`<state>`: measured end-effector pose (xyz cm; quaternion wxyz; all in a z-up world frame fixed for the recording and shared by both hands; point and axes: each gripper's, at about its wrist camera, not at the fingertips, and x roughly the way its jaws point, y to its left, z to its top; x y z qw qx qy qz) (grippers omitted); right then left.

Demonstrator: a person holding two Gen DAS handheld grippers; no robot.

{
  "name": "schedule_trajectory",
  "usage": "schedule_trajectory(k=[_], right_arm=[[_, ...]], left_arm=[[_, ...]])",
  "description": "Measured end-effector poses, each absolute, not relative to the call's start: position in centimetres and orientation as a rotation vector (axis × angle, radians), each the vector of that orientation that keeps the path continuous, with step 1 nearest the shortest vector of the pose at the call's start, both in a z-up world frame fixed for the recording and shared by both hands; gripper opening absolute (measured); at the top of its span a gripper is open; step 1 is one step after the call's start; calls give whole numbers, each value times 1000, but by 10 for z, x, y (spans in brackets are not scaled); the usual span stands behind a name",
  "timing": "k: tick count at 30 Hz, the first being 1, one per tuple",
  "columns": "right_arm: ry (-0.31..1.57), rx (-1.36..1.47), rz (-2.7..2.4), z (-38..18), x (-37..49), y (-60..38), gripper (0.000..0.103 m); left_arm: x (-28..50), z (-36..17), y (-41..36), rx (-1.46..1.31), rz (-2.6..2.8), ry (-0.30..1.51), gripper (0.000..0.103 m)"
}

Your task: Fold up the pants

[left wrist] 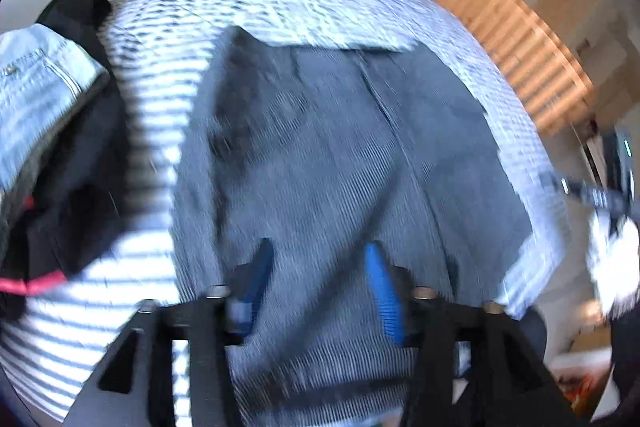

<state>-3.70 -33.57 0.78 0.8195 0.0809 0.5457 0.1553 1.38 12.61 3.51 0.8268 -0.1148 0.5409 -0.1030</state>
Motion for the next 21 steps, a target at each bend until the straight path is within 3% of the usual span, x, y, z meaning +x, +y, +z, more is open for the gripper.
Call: schedule_trajectory(k=[6,13,14,15,16,19,21], right_arm=[[1134,123,312,8,-7,-330,43],[1157,128,289,-8,35,-327,43],[1159,124,286,-10,38,-327,43],[1162,120,282,-13,41,-327,43],[1165,119,277,-16,44,-328,43],[1175,117,273,-22,50,-327,43],[1178,109,274,-24,53,-326,43]], left_arm=[[99,25,174,-338,-37,1140,73],[166,-13,165,-236,76,1200,73],[170,-17,160,-194,71,1211,70],[177,-27,156,-171,62,1223,52],[179,-33,155,-162,57,1238,28],[179,-37,160,-206,20,1239,14],[176,-33,169,-236,-12,1217,10]])
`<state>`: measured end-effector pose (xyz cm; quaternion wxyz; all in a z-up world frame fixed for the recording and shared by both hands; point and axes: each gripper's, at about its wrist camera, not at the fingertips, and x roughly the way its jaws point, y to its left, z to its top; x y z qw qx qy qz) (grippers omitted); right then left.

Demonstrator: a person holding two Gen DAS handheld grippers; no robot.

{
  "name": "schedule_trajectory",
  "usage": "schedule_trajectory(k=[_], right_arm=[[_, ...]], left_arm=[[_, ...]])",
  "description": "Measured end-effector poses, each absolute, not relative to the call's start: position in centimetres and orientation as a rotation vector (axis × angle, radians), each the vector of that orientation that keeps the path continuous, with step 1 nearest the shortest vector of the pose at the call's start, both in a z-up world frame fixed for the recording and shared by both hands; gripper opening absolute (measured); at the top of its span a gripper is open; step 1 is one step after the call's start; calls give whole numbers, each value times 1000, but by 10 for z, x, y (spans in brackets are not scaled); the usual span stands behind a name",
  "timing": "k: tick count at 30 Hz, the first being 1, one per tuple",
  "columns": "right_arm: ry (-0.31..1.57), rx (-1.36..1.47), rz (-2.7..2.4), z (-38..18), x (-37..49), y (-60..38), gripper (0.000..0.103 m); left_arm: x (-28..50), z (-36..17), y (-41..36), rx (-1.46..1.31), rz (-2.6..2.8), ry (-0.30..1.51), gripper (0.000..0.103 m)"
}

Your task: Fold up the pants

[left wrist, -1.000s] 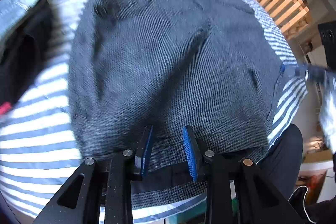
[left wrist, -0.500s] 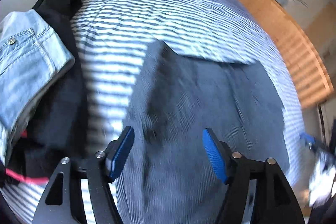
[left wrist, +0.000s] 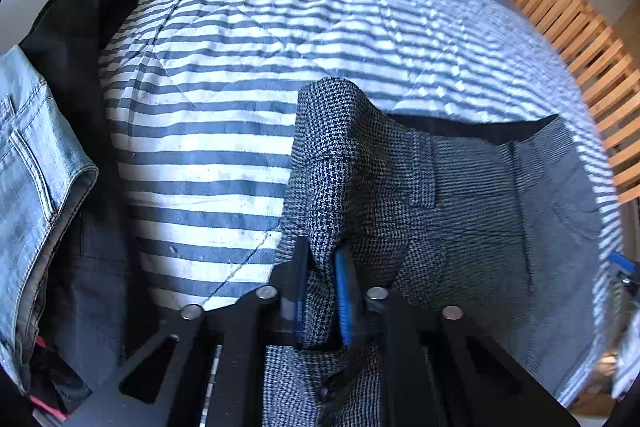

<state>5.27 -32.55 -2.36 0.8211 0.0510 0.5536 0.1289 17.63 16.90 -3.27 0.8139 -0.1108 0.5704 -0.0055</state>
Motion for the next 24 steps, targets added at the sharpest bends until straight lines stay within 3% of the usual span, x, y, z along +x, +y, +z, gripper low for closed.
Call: schedule_trajectory(k=[5,8,12,14,15,17,20,21,22,23,24], right_arm=[[1176,45,265,-26,70,-317,43],[1195,67,296,-31,81,-317,44],[1244,57,321,-43,84,-310,44],[1245,65,327,-44,80,-309,44],[1243,72,329,-43,78,-310,44],[1240,84,328,-43,75,-312,44],[1233,76,312,-41,71,-313,44],[1234,74,311,-40,70,-311,44],[1239,65,309,-40,70,-309,44],[1239,49,308,-39,69,-307,44],[1238,27,307,-39,68,-304,44]], left_arm=[[165,-26,218,-268,38,1151,0],[159,-45,260,-349,138,1177,0],[149,-41,261,-444,17,1181,4],[142,-29,251,-460,-44,1151,28],[140,-22,241,-470,-76,1138,67],[139,-15,226,-461,-98,1108,101],[152,-13,193,-360,-122,1107,97],[158,-18,185,-340,-119,1119,87],[162,-22,180,-329,-109,1138,65],[167,-30,178,-318,-89,1165,51],[172,-40,175,-314,-61,1199,28]])
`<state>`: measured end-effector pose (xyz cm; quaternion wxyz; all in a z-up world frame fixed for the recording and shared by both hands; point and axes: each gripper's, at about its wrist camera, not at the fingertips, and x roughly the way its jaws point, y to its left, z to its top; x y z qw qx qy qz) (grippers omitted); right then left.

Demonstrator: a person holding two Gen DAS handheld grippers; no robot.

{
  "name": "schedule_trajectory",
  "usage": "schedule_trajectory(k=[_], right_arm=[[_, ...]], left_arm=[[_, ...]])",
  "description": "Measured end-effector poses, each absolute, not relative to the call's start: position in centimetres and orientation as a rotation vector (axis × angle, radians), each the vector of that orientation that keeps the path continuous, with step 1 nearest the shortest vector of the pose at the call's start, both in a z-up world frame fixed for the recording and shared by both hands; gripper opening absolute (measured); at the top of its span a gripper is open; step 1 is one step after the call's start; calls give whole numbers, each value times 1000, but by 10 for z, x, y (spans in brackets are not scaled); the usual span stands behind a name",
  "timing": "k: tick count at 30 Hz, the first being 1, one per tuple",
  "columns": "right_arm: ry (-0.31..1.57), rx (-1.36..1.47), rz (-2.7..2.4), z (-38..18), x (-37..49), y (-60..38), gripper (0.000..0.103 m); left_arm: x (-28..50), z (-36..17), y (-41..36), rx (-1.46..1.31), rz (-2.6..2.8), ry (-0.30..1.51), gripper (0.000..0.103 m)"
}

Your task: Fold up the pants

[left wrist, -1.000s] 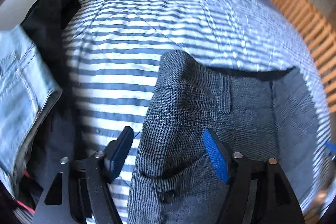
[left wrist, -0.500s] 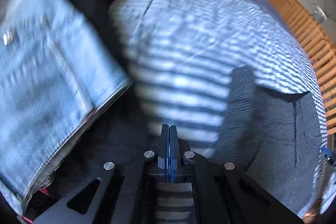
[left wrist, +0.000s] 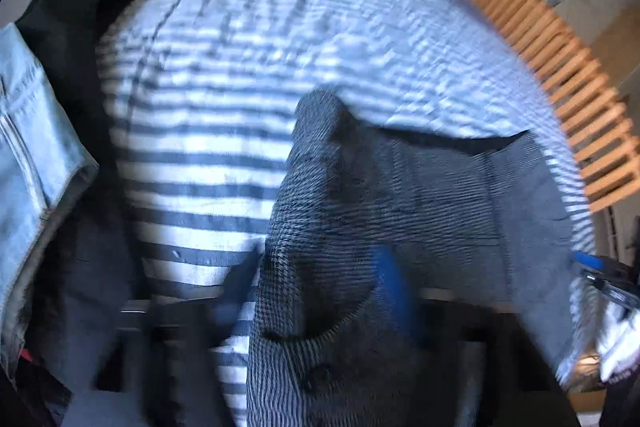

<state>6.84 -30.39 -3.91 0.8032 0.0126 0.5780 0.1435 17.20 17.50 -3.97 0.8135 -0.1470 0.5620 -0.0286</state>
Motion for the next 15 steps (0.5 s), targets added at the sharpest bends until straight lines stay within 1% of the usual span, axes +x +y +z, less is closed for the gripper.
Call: schedule_trajectory(k=[1,2,3,7,10,12,13,14,15], right_arm=[[1239,14,309,-39,69,-303,44],[1240,-7,312,-39,69,-299,44],[1242,-13,314,-39,69,-298,44],[1261,-14,323,-44,73,-301,44],[1284,12,310,-50,71,-314,44],[1302,43,310,-54,68,-322,44],[1315,59,313,-56,65,-325,44],[1324,65,314,-58,61,-327,44],[1329,61,316,-58,56,-327,44]], left_arm=[[174,-45,174,-317,-49,1215,21],[176,-50,176,-327,-52,1222,18],[174,-49,176,-322,-55,1212,13],[165,-37,188,-298,-36,1163,10],[167,-47,218,-357,21,1185,8],[164,-50,227,-431,3,1203,12],[159,-47,232,-453,0,1206,19],[153,-39,234,-466,-6,1205,25],[147,-31,234,-457,-12,1190,36]])
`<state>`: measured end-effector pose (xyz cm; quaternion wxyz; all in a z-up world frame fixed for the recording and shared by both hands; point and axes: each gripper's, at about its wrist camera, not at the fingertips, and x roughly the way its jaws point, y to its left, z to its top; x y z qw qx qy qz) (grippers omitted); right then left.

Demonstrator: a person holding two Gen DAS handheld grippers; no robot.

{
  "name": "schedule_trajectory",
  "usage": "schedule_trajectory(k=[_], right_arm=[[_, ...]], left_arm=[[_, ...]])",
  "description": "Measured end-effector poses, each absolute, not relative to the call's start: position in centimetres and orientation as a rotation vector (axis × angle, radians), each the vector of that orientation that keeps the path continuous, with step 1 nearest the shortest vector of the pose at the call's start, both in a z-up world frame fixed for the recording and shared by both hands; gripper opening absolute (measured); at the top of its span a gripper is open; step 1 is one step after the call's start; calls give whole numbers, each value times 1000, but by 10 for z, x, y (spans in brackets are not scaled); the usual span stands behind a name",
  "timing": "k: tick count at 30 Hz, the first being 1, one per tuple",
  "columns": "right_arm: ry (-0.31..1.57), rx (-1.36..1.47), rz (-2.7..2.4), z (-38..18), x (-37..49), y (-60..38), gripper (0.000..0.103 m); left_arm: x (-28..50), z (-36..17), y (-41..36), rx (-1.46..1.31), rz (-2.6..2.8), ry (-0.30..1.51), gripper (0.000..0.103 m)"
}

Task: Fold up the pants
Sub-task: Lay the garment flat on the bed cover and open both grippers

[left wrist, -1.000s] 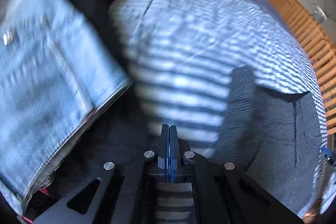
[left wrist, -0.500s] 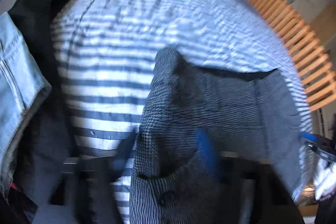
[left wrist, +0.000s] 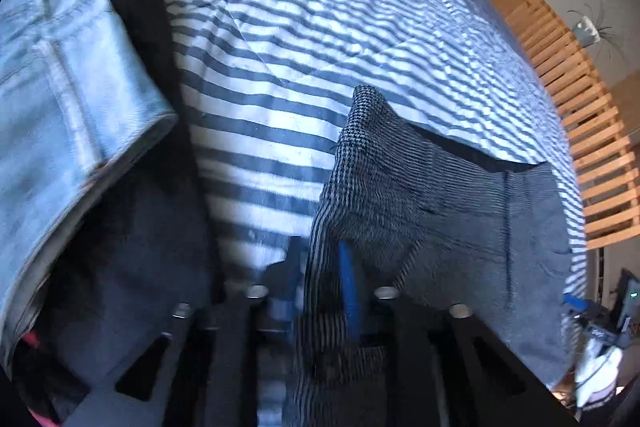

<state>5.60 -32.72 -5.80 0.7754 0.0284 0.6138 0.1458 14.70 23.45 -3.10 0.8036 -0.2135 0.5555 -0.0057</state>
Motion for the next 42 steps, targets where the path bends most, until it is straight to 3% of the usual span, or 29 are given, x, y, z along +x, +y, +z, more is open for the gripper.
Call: schedule_trajectory(k=[1,8,16,18,20,30,36,42], right_arm=[[1328,50,318,-57,50,-327,44],[1291,12,431,-29,-24,-302,44],[1374,30,657,-42,-129,-238,40],[1353,29,661,-43,-139,-227,36],[1335,76,660,-43,-137,-220,25],[1376,122,677,-72,-136,-187,25],[1377,161,690,-65,-154,-191,26],[1375,236,645,-63,-142,-190,35]], left_arm=[[137,-22,233,-439,-20,1170,45],[16,36,170,-253,-204,1165,46],[-88,20,97,-355,-382,1219,46],[-94,15,79,-329,-381,1199,46],[-96,19,64,-281,-414,1158,46],[-76,-26,24,-182,-423,1227,45],[-91,-19,30,-173,-426,1214,46],[-91,-3,43,-203,-408,1187,46]])
